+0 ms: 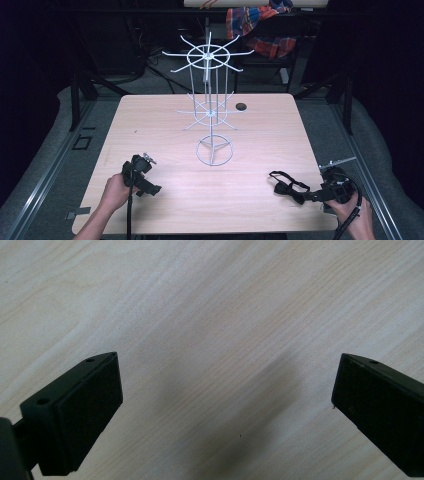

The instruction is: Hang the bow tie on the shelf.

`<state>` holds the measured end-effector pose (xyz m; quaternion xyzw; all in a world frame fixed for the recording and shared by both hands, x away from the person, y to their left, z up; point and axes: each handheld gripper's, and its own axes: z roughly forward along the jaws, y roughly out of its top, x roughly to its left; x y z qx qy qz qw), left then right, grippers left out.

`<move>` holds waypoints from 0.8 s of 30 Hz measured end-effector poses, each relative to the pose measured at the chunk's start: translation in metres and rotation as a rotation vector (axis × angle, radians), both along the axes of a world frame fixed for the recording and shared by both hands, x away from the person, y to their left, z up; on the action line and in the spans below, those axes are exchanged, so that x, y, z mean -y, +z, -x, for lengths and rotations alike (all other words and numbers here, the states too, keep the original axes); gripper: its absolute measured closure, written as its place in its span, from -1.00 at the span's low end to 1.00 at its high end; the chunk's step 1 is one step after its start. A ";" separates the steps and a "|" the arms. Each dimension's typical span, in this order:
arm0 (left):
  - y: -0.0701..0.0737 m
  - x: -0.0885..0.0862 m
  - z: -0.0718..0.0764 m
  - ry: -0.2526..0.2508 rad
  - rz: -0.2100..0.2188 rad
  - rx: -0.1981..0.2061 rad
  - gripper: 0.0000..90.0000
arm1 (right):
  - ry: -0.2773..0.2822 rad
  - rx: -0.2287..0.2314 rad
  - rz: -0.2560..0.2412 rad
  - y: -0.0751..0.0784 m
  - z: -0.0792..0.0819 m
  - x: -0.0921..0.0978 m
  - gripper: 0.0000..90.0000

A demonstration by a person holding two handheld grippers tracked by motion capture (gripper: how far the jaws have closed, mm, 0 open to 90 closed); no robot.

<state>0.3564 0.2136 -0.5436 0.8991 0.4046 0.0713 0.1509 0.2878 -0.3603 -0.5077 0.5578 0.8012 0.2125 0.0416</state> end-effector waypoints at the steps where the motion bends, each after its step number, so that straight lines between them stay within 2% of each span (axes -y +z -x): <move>1: 0.000 0.000 0.000 -0.001 0.000 -0.003 -1.00 | 0.001 0.002 -0.001 0.000 0.000 0.000 -0.67; 13: -0.001 -0.001 0.000 -0.002 0.003 -0.009 -1.00 | 0.031 0.010 -0.010 0.000 -0.003 -0.004 -0.84; 17: 0.000 -0.003 0.001 0.006 0.013 -0.004 -1.00 | 0.036 0.025 0.009 0.002 -0.005 -0.006 -0.91; 20: -0.001 -0.006 0.002 0.013 0.012 -0.006 -1.00 | 0.036 0.036 -0.012 0.002 -0.007 -0.007 -0.94; 24: -0.001 -0.009 0.004 0.024 0.015 -0.006 -1.00 | 0.051 0.053 -0.003 0.002 -0.017 -0.010 -0.92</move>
